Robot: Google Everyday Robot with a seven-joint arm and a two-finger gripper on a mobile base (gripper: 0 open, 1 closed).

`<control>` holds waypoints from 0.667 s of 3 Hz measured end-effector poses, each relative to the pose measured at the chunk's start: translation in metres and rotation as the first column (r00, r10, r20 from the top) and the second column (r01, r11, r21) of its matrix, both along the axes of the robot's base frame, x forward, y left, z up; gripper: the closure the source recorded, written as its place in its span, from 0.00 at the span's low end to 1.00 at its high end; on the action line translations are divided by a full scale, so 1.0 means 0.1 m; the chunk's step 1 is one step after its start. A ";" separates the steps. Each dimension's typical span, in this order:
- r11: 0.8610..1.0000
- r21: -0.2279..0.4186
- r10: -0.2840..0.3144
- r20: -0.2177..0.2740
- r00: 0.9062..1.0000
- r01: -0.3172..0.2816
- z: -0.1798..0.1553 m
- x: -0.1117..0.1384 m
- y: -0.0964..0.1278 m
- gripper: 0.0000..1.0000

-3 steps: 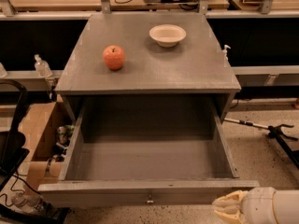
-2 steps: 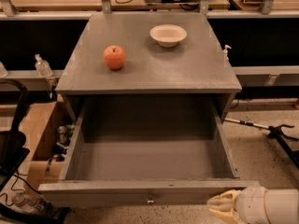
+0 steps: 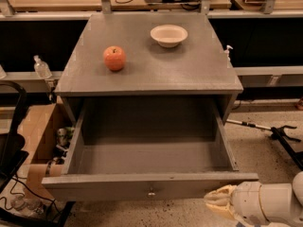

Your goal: Close top drawer

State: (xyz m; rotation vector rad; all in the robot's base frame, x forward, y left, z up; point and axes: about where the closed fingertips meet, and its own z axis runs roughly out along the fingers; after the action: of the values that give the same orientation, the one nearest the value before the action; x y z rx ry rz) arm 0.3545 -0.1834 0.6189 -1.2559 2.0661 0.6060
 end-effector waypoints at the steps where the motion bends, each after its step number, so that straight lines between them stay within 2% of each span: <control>1: 0.999 -0.002 0.032 0.032 0.999 -0.032 0.08 0.37 0.07 1.00; 2: 0.999 -0.002 0.032 0.032 0.999 -0.032 0.08 0.34 0.07 1.00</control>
Offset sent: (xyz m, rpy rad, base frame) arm 0.1999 0.0404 0.0386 -0.0062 -0.1377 0.1464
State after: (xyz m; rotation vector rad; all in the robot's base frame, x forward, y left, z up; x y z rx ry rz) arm 0.3888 -0.1766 0.6269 -1.2933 2.0237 0.5948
